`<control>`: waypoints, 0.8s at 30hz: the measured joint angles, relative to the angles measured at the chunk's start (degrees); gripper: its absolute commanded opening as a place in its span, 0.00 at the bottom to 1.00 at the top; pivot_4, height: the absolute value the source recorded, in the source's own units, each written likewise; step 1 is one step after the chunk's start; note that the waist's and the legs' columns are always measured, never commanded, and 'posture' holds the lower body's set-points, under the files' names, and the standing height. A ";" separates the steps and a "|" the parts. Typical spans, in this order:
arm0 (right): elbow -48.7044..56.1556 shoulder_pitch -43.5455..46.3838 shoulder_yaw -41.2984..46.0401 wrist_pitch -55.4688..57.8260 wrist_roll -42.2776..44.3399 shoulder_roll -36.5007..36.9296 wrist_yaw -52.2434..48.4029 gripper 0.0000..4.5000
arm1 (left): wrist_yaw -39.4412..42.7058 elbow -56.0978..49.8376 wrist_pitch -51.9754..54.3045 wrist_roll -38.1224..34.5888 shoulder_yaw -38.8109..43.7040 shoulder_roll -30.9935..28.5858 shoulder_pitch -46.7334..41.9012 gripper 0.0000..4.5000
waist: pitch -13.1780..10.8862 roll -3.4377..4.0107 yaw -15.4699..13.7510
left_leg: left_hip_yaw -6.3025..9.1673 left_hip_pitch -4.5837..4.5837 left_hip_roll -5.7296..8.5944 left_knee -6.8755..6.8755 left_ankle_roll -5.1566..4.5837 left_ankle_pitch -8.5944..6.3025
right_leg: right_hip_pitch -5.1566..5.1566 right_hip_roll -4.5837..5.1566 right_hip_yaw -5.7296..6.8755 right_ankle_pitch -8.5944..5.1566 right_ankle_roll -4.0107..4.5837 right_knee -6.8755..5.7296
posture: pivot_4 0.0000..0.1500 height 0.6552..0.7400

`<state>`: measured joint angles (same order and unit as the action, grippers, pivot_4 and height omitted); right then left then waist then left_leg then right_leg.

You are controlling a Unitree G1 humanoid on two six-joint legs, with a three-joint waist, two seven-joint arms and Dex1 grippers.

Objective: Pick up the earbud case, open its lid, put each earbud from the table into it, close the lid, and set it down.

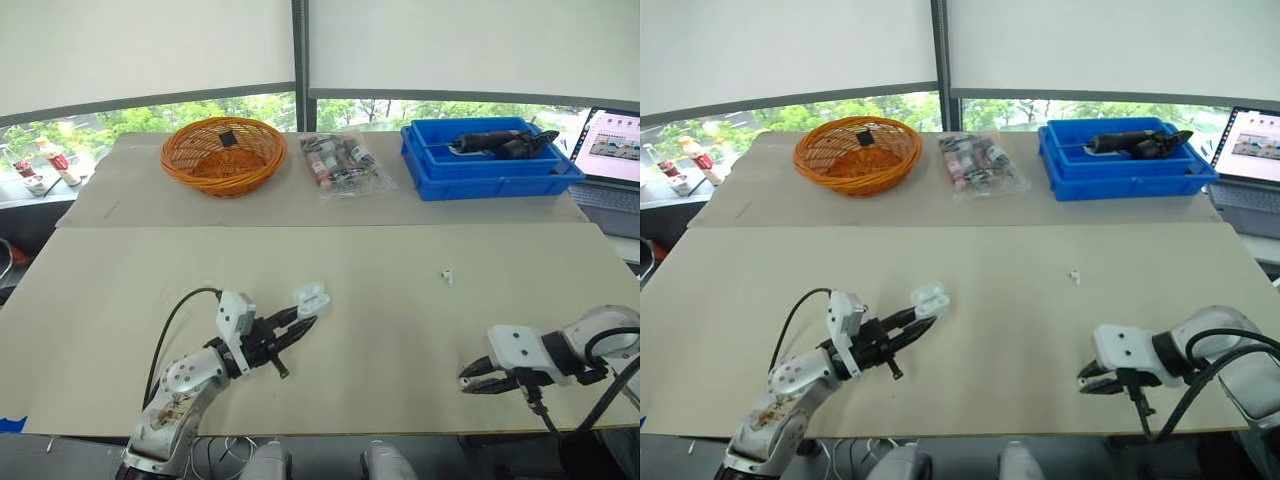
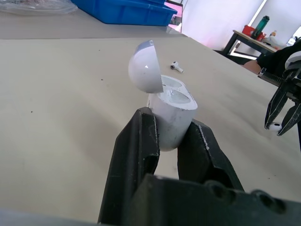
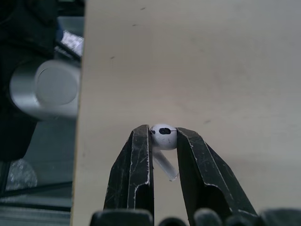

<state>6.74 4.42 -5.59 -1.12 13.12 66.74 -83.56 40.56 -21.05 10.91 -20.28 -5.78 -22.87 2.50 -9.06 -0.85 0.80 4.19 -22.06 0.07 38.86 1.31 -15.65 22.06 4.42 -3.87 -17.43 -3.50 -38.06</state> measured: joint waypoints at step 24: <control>10.42 -1.86 0.83 -0.60 -8.72 5.11 2.47 0.62 | -0.52 -3.27 2.93 -0.09 -0.15 -1.59 2.85 0.12 | 0.02 0.05 -0.14 | 0.17 0.03 0.00 0.00 0.00 0.00 | -0.01 0.00 -0.02 0.00 0.00 -0.02 | 1.00 1.00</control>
<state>17.16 2.56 -4.76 -1.72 4.40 71.85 -81.10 40.05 -24.32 13.84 -20.37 -5.93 -24.46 5.35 -9.04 -0.80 0.66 4.36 -22.03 0.07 38.86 1.31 -15.65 22.05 4.41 -3.89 -17.43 -3.50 -38.08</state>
